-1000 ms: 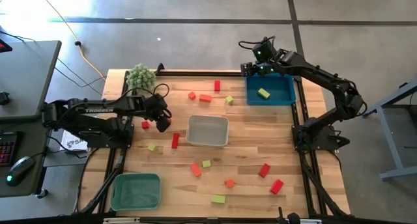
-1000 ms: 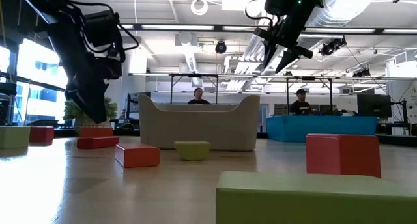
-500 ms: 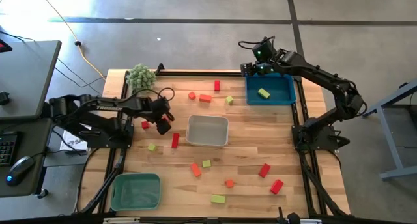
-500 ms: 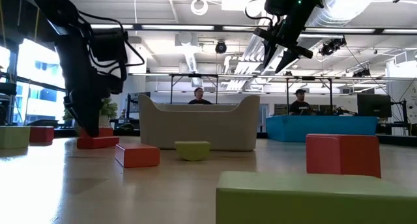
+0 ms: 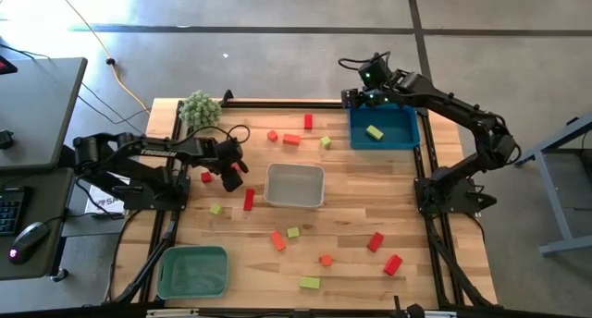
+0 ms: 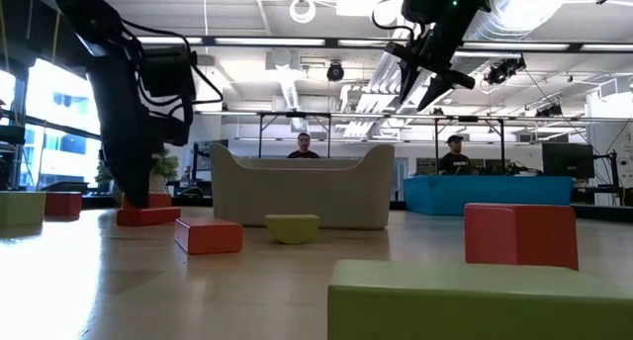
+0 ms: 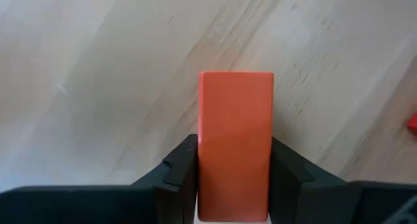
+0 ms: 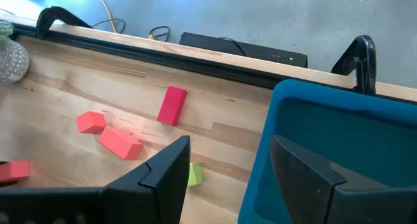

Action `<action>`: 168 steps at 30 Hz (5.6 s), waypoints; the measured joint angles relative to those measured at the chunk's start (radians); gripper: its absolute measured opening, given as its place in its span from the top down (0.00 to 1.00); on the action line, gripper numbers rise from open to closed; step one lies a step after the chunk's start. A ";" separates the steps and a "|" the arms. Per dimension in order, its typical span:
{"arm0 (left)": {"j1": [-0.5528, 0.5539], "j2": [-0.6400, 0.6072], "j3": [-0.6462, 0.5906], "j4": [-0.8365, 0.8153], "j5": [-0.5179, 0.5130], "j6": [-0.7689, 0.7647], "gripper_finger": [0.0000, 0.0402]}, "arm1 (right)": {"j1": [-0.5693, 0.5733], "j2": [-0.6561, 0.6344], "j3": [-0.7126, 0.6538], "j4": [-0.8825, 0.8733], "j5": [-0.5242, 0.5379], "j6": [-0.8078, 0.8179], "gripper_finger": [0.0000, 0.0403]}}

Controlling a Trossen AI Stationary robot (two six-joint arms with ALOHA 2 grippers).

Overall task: Sort & place blocks by color
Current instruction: Put the orange wooden block into the green bin, then put the red wooden block into the white bin

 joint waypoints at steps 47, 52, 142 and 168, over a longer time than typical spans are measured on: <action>-1.130 -0.367 0.255 -0.373 0.249 -1.287 0.75 | 0.455 0.000 0.000 -0.229 -0.399 -0.255 0.50; -1.236 -0.307 0.255 -0.322 0.250 -1.357 0.75 | 0.525 0.000 0.000 -0.288 -0.399 -0.265 0.50; -1.291 -0.109 0.254 0.286 0.163 -1.265 0.57 | 1.281 0.203 -0.493 0.082 -0.152 -0.564 0.46; -0.985 -0.116 0.254 0.279 0.056 -1.046 0.57 | 1.059 0.215 -0.290 -0.005 -0.133 -0.461 0.75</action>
